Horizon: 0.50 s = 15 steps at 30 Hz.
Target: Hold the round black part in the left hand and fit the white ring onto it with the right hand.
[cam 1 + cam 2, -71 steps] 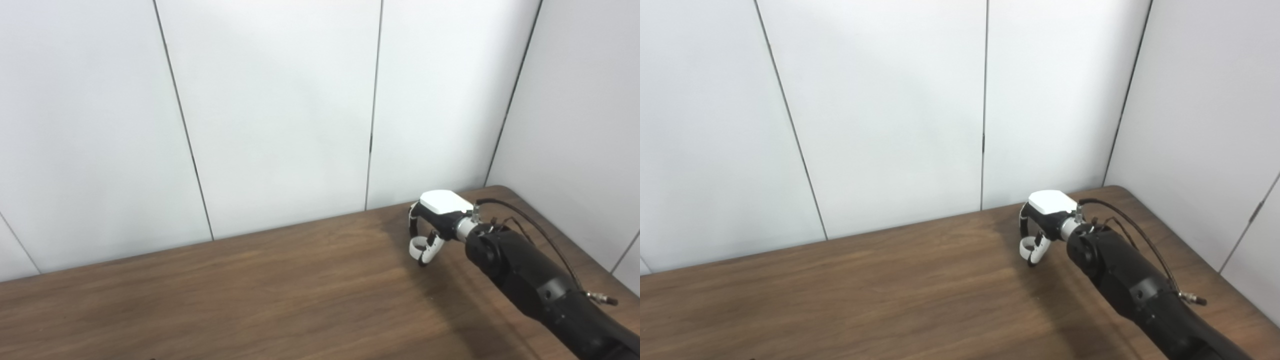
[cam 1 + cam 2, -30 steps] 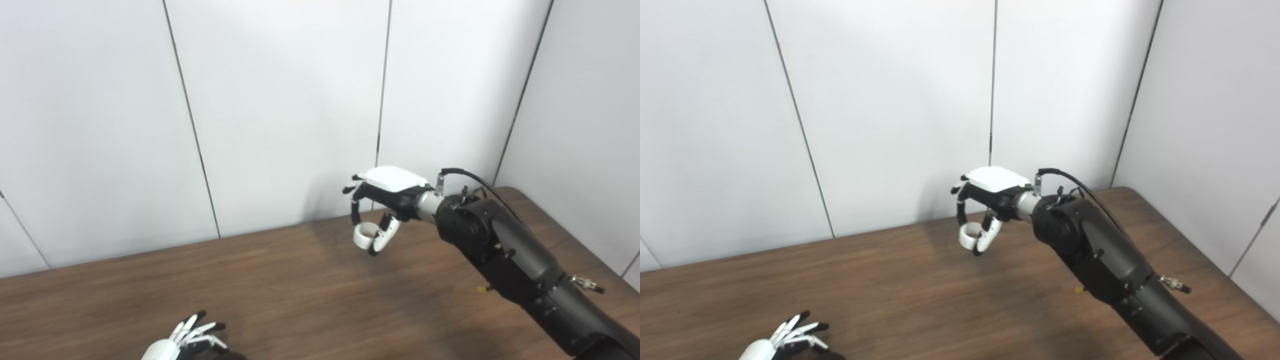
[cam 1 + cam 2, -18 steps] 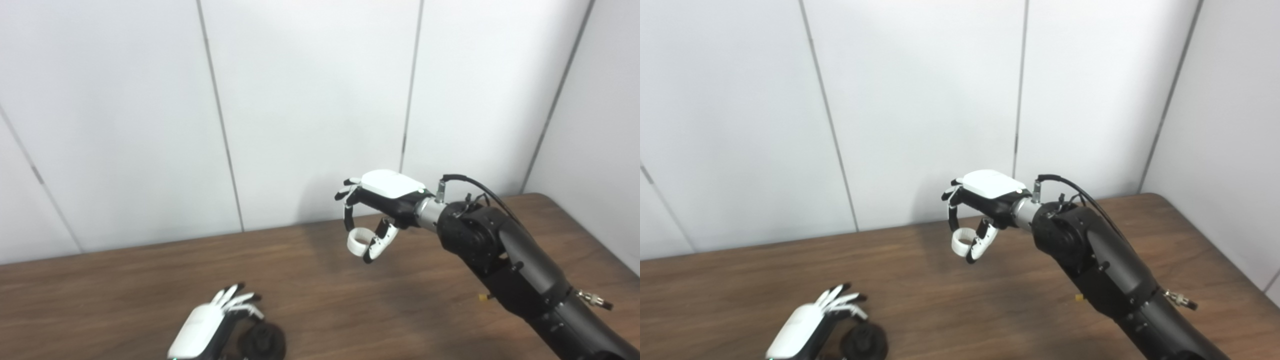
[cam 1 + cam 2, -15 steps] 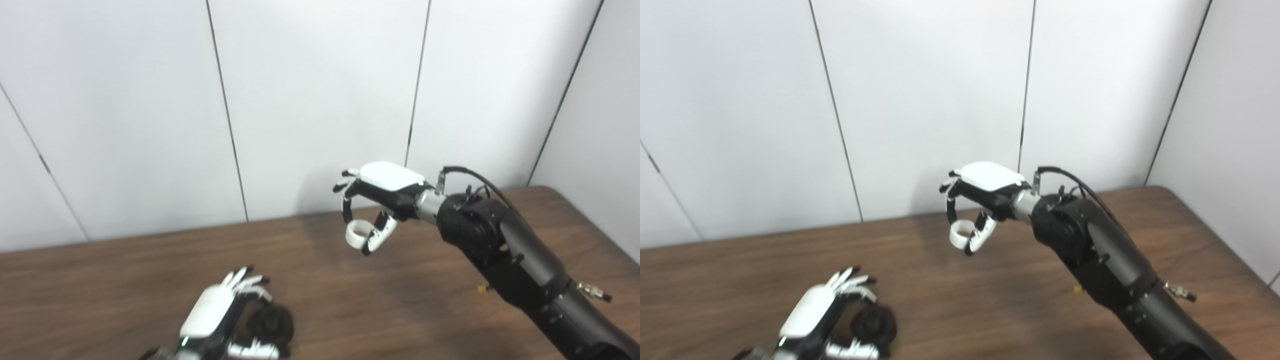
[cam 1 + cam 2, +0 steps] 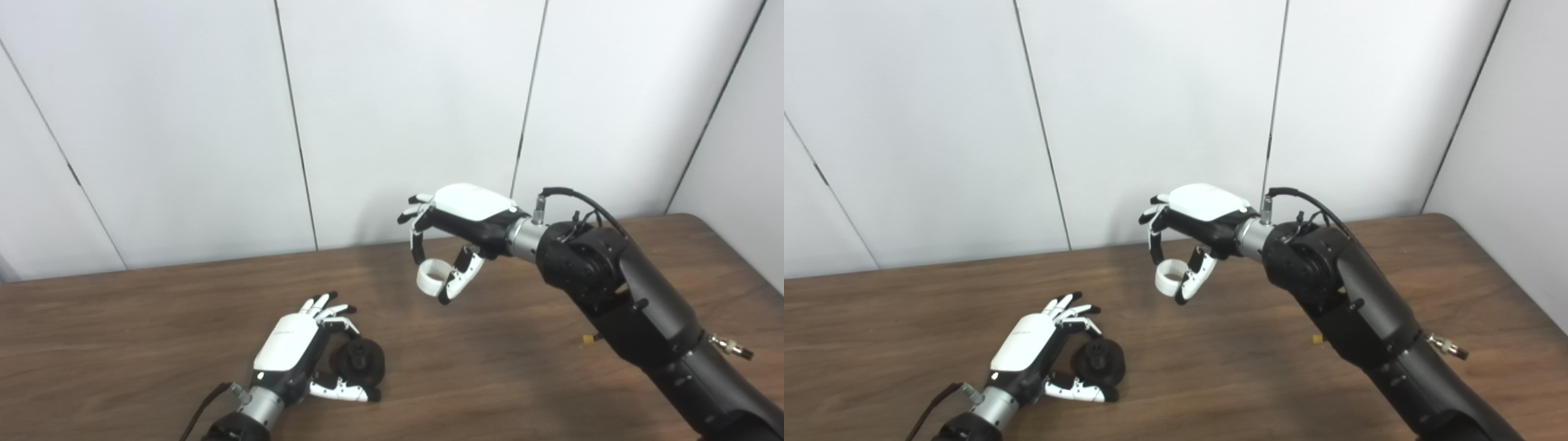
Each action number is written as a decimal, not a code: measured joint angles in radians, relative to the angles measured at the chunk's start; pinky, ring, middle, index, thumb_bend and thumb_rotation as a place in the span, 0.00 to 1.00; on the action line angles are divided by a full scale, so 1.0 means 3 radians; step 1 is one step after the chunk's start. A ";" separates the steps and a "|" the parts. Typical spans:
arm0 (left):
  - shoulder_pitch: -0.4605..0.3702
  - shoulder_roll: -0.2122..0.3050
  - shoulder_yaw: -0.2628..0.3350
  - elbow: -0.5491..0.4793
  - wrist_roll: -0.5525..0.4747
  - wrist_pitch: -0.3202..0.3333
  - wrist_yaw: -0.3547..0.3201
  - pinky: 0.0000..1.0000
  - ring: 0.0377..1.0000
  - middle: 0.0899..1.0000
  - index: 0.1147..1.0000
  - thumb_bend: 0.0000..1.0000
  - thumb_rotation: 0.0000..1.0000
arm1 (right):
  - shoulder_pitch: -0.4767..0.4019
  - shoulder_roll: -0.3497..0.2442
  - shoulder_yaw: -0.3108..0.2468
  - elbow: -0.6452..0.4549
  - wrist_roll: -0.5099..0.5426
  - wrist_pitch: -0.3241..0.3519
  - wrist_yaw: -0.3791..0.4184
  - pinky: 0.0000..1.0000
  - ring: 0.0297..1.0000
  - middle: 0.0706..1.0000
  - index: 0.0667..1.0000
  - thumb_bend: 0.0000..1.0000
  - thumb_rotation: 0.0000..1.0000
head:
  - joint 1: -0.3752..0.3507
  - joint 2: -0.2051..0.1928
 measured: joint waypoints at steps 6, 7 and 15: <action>-0.0042 -0.0059 -0.0047 0.0050 0.0015 0.0051 0.0035 1.00 0.99 0.85 0.41 0.52 0.05 | 0.0000 0.0085 0.0000 -0.0016 0.0034 0.0010 0.0064 0.84 0.98 0.87 0.44 0.52 0.12 | 0.0051 0.0021; -0.0053 -0.0072 -0.0054 0.0067 0.0015 0.0056 0.0040 1.00 0.99 0.85 0.41 0.52 0.05 | 0.0000 0.0096 0.0000 -0.0016 0.0035 0.0006 0.0064 0.85 0.98 0.87 0.44 0.52 0.12 | 0.0051 0.0021; -0.0107 -0.0093 -0.0116 0.0127 0.0013 0.0096 0.0060 1.00 1.00 0.86 0.41 0.52 0.05 | 0.0002 0.0222 0.0049 -0.0016 0.0029 -0.0065 0.0028 0.84 0.98 0.87 0.44 0.52 0.12 | 0.0077 0.0031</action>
